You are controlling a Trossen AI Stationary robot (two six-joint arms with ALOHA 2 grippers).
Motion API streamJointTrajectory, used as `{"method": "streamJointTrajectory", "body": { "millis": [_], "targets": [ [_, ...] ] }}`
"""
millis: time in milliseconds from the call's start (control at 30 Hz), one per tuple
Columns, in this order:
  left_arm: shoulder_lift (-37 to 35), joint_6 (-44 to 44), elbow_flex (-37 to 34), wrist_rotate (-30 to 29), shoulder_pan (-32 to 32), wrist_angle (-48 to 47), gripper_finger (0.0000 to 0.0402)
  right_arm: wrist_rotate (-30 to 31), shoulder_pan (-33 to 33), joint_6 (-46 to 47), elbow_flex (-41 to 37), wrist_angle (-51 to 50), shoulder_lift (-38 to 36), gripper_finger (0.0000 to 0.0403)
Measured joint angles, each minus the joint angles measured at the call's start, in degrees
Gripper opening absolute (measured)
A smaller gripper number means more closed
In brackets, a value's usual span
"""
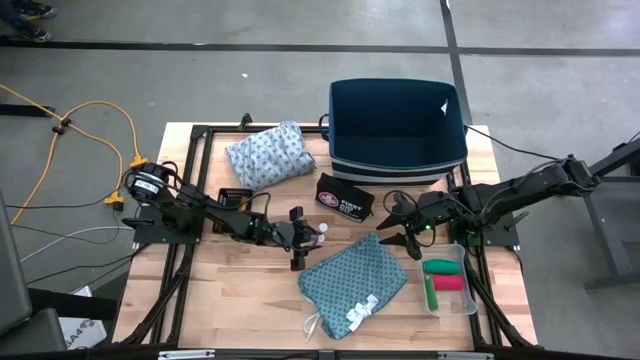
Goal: Pick & place medical supplies in basket/bin
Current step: Put the pink pill bottle into the black bin
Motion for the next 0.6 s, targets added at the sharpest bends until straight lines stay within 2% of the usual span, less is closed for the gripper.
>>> {"method": "streamJointTrajectory", "body": {
  "millis": [600],
  "targets": [
    [-0.11,1.81,-0.20,-1.31,-1.76,0.72,0.0170,0.01,0.00,-0.01,0.00,0.00,0.00,0.0192]
  ]
}}
